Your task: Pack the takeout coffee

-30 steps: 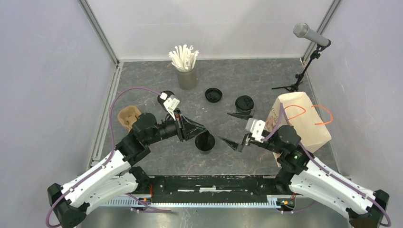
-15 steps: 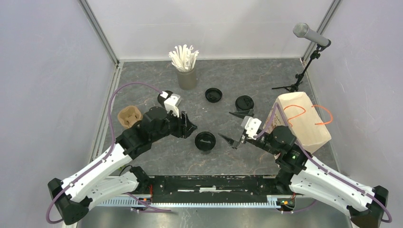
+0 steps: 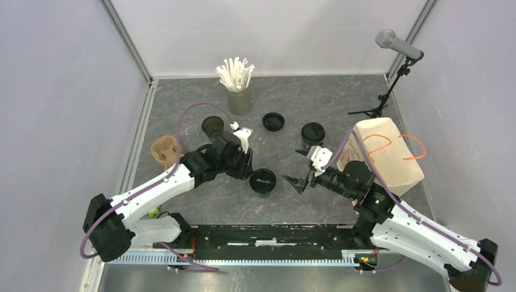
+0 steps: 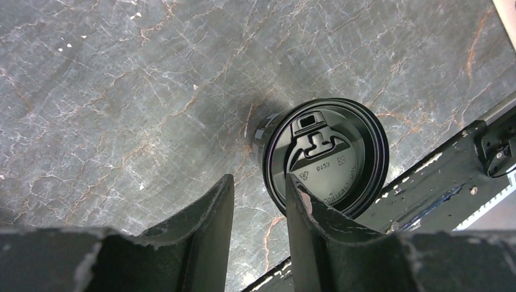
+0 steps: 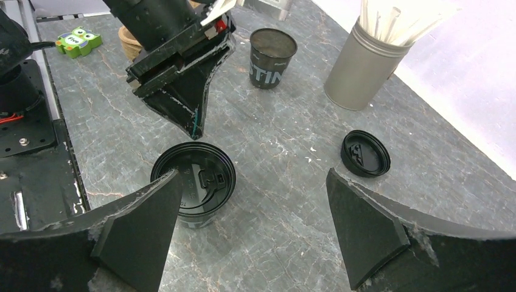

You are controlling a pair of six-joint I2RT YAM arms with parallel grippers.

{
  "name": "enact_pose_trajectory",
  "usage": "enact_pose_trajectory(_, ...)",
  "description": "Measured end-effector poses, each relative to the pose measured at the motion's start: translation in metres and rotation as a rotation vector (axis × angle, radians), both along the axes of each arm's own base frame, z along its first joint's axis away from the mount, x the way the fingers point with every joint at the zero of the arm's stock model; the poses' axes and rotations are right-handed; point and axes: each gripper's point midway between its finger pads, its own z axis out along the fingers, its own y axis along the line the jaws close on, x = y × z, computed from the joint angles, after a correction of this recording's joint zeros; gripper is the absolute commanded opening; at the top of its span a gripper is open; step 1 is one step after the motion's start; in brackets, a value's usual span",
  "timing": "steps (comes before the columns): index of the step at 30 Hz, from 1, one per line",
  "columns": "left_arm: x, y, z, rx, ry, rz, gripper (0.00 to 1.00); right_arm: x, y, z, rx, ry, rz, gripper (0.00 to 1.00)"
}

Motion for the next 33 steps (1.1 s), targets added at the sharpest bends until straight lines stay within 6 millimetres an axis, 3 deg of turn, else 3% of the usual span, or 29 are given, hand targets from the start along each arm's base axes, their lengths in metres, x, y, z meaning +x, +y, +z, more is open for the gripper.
enact_pose_trajectory(25, 0.0, -0.005, -0.022, 0.045, 0.055, -0.019, 0.37, -0.004, -0.007, -0.004, -0.02, 0.014, -0.008, 0.97)
enact_pose_trajectory(29, 0.0, -0.005, -0.026, 0.051, 0.065, -0.023, 0.25, -0.004, -0.007, -0.004, -0.02, 0.014, -0.008, 0.97)
enact_pose_trajectory(33, -0.002, -0.006, -0.026, 0.05, 0.07, -0.035, 0.05, -0.003, -0.007, -0.005, -0.022, 0.015, -0.01, 0.97)
